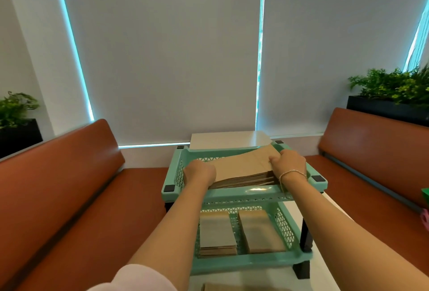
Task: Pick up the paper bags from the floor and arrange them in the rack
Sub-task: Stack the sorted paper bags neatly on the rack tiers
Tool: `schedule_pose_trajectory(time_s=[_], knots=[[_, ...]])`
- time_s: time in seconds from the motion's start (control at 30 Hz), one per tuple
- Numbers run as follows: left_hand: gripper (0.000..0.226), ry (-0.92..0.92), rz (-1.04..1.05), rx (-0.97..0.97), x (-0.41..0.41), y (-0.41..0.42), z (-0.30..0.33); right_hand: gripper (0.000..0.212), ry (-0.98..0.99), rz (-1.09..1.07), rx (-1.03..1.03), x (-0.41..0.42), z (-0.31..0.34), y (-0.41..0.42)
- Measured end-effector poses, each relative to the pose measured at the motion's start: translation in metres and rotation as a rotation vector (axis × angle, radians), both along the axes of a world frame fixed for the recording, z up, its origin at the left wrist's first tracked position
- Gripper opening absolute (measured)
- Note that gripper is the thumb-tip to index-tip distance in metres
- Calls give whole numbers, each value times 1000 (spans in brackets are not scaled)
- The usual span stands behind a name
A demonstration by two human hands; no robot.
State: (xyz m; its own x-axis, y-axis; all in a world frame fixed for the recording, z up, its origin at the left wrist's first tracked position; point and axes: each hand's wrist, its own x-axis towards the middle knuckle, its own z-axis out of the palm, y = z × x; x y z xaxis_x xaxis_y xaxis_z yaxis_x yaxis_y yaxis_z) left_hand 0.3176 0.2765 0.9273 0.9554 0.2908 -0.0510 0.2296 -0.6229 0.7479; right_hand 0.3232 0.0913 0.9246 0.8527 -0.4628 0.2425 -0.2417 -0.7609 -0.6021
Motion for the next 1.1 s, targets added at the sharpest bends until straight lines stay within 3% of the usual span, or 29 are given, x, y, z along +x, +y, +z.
schedule_pose_trajectory(time_s=[1.1], knots=[[38, 48, -20, 68, 1, 2, -1, 32, 63, 3, 75, -10, 5, 6]])
